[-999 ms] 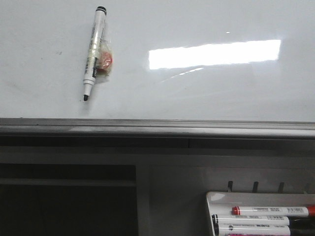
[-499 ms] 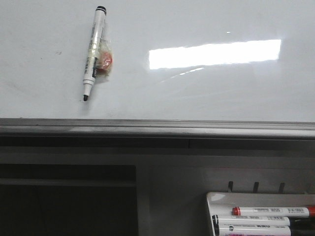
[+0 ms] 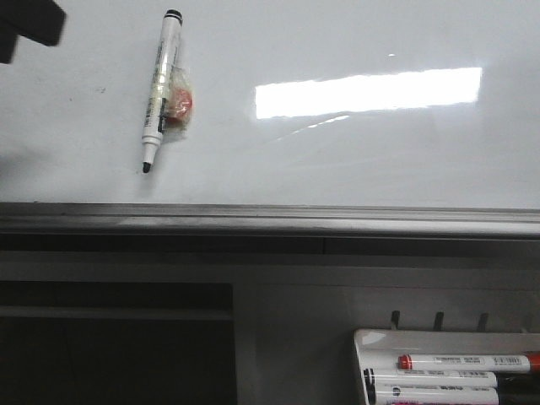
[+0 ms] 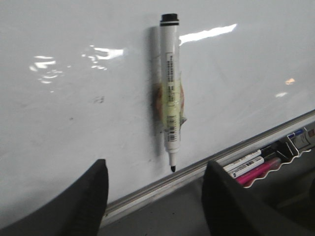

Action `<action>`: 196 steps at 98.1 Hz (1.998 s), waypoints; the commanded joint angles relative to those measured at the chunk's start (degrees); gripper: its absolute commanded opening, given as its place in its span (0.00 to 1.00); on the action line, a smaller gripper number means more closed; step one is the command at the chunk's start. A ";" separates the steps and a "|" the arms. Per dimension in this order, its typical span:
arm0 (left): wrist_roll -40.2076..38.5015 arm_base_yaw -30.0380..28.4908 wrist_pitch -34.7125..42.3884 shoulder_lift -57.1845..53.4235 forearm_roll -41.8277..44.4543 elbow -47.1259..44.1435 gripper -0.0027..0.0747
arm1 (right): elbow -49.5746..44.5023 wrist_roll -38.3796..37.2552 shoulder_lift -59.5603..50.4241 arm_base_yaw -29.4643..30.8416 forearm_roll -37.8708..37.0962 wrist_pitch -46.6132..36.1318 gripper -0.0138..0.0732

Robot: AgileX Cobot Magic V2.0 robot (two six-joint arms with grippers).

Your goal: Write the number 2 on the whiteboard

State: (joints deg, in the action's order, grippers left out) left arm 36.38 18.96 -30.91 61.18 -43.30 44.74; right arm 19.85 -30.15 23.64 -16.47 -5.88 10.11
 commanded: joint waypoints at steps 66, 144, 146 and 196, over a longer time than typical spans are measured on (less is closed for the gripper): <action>0.45 9.58 14.89 20.20 -4.65 7.26 0.18 | 2.23 0.90 3.15 -2.72 -2.62 -5.87 0.62; 33.92 24.68 -5.91 2.55 23.88 12.97 0.01 | 23.32 16.32 22.61 -45.97 -20.68 1.70 0.62; 33.92 24.68 -6.06 2.55 23.88 12.97 0.01 | 23.65 16.32 23.44 -46.38 -20.68 1.70 0.62; 33.92 24.68 -6.17 2.55 20.18 12.97 0.01 | 25.74 16.22 34.79 -46.71 -19.45 -8.09 0.60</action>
State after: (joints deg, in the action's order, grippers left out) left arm 70.74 43.07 -40.68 64.95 -19.50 55.81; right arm 43.59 -14.34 57.59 -63.37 -25.46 6.94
